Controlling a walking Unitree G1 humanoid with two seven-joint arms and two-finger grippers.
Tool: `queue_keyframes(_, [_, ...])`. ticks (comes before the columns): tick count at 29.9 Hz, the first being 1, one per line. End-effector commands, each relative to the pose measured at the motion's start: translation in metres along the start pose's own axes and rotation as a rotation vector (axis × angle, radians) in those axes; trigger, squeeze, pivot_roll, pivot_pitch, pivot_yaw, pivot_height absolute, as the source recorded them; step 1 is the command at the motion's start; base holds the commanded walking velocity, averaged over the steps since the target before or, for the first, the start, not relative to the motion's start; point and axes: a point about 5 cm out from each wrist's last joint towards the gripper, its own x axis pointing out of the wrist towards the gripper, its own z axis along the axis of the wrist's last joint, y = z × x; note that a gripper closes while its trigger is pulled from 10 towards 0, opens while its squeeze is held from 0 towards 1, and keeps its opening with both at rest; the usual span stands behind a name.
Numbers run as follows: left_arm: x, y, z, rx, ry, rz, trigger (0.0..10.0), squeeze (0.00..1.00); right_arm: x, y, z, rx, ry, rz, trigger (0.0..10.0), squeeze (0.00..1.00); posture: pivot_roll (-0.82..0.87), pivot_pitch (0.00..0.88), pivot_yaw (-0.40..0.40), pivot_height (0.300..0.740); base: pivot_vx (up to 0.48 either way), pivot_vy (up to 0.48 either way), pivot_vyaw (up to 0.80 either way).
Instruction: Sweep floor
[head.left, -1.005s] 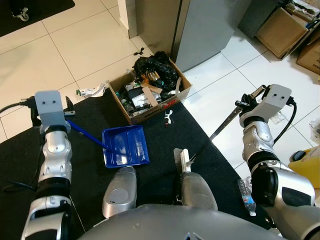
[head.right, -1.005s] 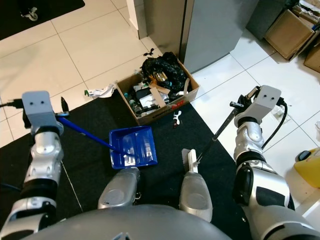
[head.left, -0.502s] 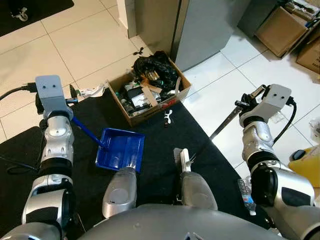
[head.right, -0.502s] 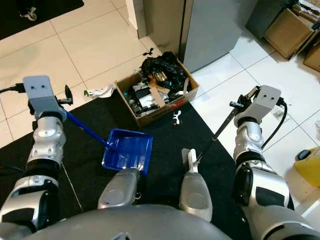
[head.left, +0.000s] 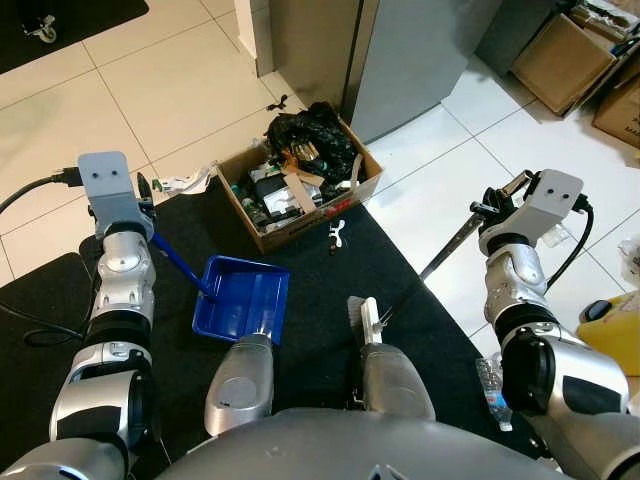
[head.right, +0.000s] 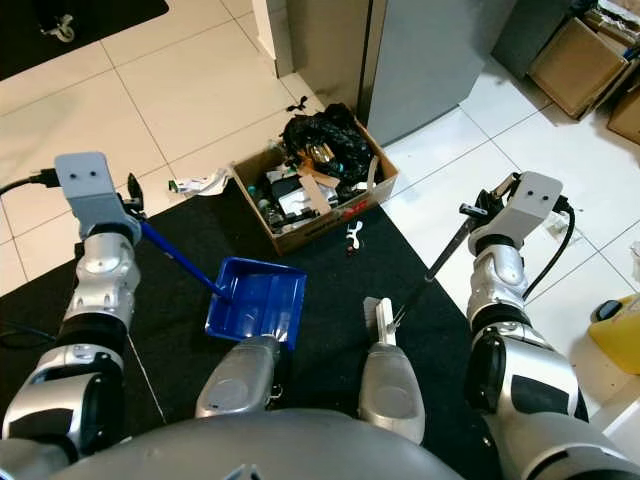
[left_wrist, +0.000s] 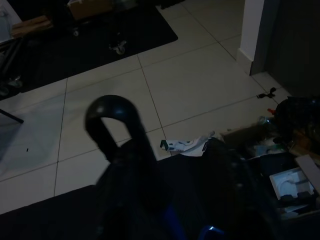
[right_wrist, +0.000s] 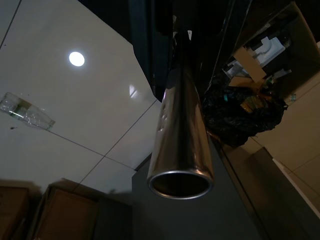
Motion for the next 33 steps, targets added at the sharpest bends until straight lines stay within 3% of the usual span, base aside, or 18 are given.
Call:
queue_keyframes(1, [-0.001, -0.005, -0.003, -0.018, 0.015, -0.009, 0.0, 0.0, -0.009, -0.007, -0.018, -0.031, 0.084, -0.014, 10.0, 0.0, 0.12, 0.0, -0.022, 0.74, 0.0, 0.0, 0.0])
queue_keyframes(13, [0.005, -0.013, 0.027, 0.049, -0.144, -0.056, 0.0, 0.0, -0.009, -0.006, -0.017, -0.029, 0.079, -0.014, 10.0, 0.0, 0.12, 0.0, -0.019, 0.74, 0.0, 0.0, 0.0])
queue_keyframes(26, [0.003, -0.02, 0.037, 0.084, -0.201, -0.091, 0.0, 0.0, -0.008, -0.008, -0.016, -0.028, 0.077, -0.019, 10.0, 0.0, 0.12, 0.0, -0.018, 0.74, 0.0, 0.0, 0.0])
queue_keyframes(27, [0.003, -0.023, 0.041, 0.076, -0.208, -0.098, 10.0, 0.0, -0.008, -0.008, -0.016, -0.028, 0.077, -0.02, 10.0, 0.0, 0.12, 0.0, -0.018, 0.74, 0.0, 0.0, 0.0])
queue_keyframes(33, [0.005, -0.036, 0.074, -0.033, -0.283, -0.11, 10.0, 0.0, -0.007, -0.009, -0.014, -0.031, 0.077, -0.022, 10.0, 0.0, 0.13, 0.0, -0.016, 0.74, 0.0, 0.0, 0.0])
